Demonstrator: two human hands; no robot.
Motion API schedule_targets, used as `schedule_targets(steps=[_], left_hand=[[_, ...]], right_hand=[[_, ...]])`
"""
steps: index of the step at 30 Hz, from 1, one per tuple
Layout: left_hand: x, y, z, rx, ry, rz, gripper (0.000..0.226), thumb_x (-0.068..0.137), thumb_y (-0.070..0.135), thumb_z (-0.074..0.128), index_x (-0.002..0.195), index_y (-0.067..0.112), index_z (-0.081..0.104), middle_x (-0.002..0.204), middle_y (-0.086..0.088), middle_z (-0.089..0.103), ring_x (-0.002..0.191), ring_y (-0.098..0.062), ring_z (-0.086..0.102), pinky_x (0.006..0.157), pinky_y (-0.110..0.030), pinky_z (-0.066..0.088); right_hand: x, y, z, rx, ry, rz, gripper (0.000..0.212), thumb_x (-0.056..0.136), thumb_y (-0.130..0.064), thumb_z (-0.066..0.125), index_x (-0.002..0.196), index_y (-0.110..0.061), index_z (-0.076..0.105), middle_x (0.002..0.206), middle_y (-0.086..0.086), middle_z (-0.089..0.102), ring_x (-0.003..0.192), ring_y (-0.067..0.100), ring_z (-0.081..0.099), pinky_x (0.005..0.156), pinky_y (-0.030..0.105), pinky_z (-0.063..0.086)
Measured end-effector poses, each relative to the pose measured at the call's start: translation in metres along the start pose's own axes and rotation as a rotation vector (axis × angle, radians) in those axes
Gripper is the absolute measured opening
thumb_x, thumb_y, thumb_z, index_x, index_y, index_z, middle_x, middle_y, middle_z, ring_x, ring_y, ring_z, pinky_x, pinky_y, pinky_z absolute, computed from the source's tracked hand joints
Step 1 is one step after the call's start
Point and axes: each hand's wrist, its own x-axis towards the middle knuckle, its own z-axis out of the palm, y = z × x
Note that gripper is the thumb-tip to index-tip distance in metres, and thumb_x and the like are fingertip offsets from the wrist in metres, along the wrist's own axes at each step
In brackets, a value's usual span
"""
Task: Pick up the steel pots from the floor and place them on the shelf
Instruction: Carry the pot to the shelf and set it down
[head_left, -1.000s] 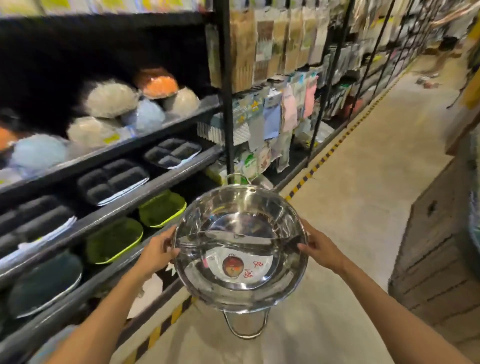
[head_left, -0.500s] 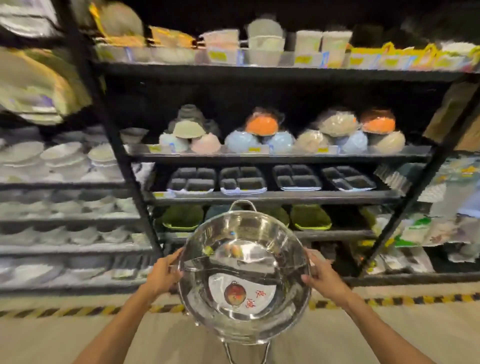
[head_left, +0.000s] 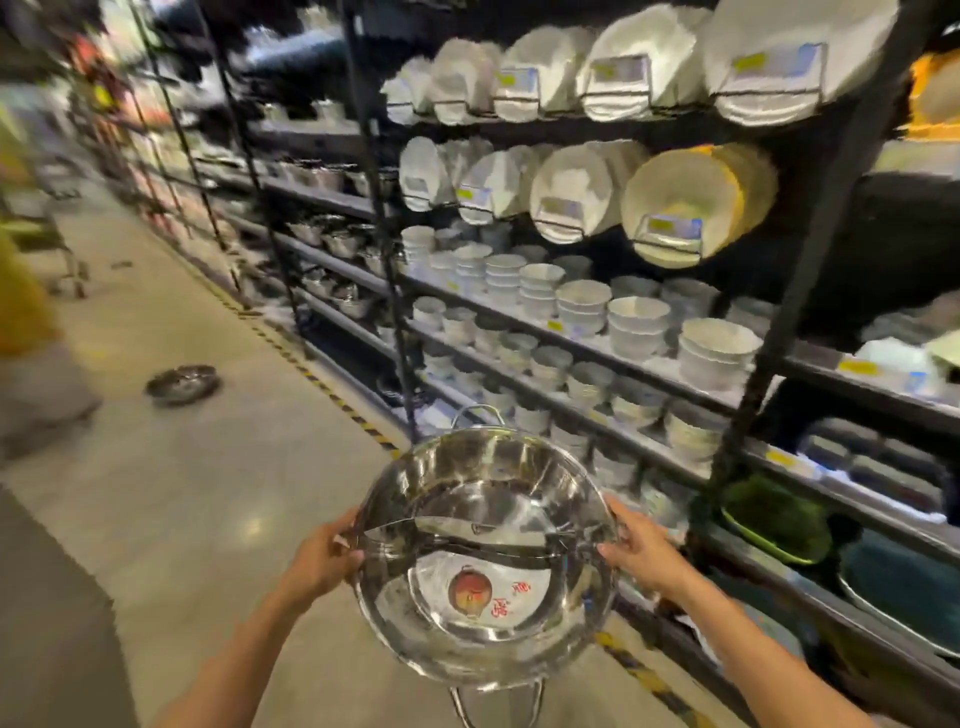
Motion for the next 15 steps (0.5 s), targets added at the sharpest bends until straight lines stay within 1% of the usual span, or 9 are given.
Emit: schedule_targets(steps=[2,4,5,7,9,10,11,13,15], left_hand=[[0.005,-0.025,-0.044,-0.014,0.086,-0.044,0.054,0.077,-0.013,0.058,0.123,0.016,0.057,0.089,-0.02,0.067,0.07,-0.024,0.059,0.072,-0.048,0.057],[0.011,-0.048,-0.084,-0.029,0.196,-0.095,0.059,0.078,-0.012,0.059,0.13,0.015,0.052,0.088,-0.016,0.064,0.073,-0.024,0.057,0.078,-0.049,0.056],[0.015,-0.06,-0.102,-0.03,0.237,-0.127,0.06,0.078,-0.011,0.059,0.132,0.014,0.05,0.086,-0.014,0.062,0.074,-0.023,0.056,0.08,-0.049,0.055],[0.025,-0.083,-0.136,-0.052,0.289,-0.176,0.06,0.079,-0.01,0.06,0.135,0.01,0.046,0.086,-0.012,0.06,0.073,-0.023,0.053,0.075,-0.044,0.054],[0.038,-0.105,-0.167,-0.026,0.343,-0.208,0.058,0.079,-0.01,0.061,0.133,0.007,0.048,0.081,-0.011,0.061,0.07,-0.024,0.053,0.061,-0.026,0.054],[0.047,-0.114,-0.181,-0.012,0.364,-0.222,0.057,0.079,-0.009,0.063,0.132,0.006,0.049,0.082,-0.012,0.064,0.07,-0.026,0.056,0.058,-0.019,0.054],[0.056,-0.123,-0.195,-0.008,0.383,-0.237,0.057,0.079,-0.007,0.064,0.133,0.007,0.049,0.089,-0.014,0.067,0.075,-0.03,0.061,0.064,-0.02,0.056],[0.075,-0.139,-0.223,0.021,0.405,-0.266,0.059,0.08,0.004,0.066,0.135,0.011,0.046,0.106,-0.019,0.07,0.091,-0.035,0.068,0.085,-0.036,0.056],[0.097,-0.151,-0.251,0.022,0.426,-0.29,0.063,0.074,0.02,0.066,0.134,0.011,0.047,0.11,-0.022,0.07,0.098,-0.035,0.068,0.093,-0.047,0.052]], right_hand=[[0.051,-0.038,0.031,-0.018,-0.072,-0.089,0.074,0.086,-0.001,0.061,0.145,-0.006,0.016,0.152,0.011,0.028,0.128,0.001,0.033,0.101,0.015,0.037],[0.1,-0.074,0.064,-0.034,-0.164,-0.162,0.076,0.086,-0.002,0.062,0.146,-0.006,0.015,0.153,0.011,0.026,0.133,0.007,0.034,0.111,0.025,0.035],[0.125,-0.09,0.08,-0.049,-0.203,-0.188,0.075,0.086,-0.003,0.062,0.146,-0.006,0.017,0.152,0.009,0.025,0.136,0.016,0.033,0.112,0.022,0.032],[0.173,-0.123,0.114,-0.078,-0.257,-0.255,0.071,0.084,-0.002,0.064,0.143,-0.004,0.025,0.148,0.004,0.029,0.136,0.022,0.033,0.101,0.0,0.027],[0.216,-0.157,0.146,-0.111,-0.313,-0.331,0.067,0.081,-0.005,0.067,0.138,-0.007,0.033,0.142,0.004,0.039,0.13,0.017,0.038,0.095,-0.005,0.027],[0.238,-0.172,0.161,-0.123,-0.345,-0.358,0.066,0.08,-0.005,0.068,0.136,-0.01,0.034,0.138,0.003,0.042,0.127,0.014,0.04,0.097,-0.003,0.03],[0.262,-0.185,0.177,-0.12,-0.377,-0.387,0.067,0.081,-0.002,0.067,0.137,-0.011,0.032,0.137,0.004,0.043,0.125,0.012,0.041,0.102,0.004,0.034],[0.311,-0.209,0.208,-0.104,-0.444,-0.424,0.068,0.083,0.002,0.063,0.142,-0.008,0.03,0.14,0.01,0.045,0.128,0.016,0.043,0.11,0.028,0.037],[0.359,-0.234,0.235,-0.115,-0.485,-0.393,0.072,0.086,-0.003,0.062,0.146,-0.012,0.023,0.144,0.014,0.041,0.131,0.024,0.041,0.112,0.038,0.034]])
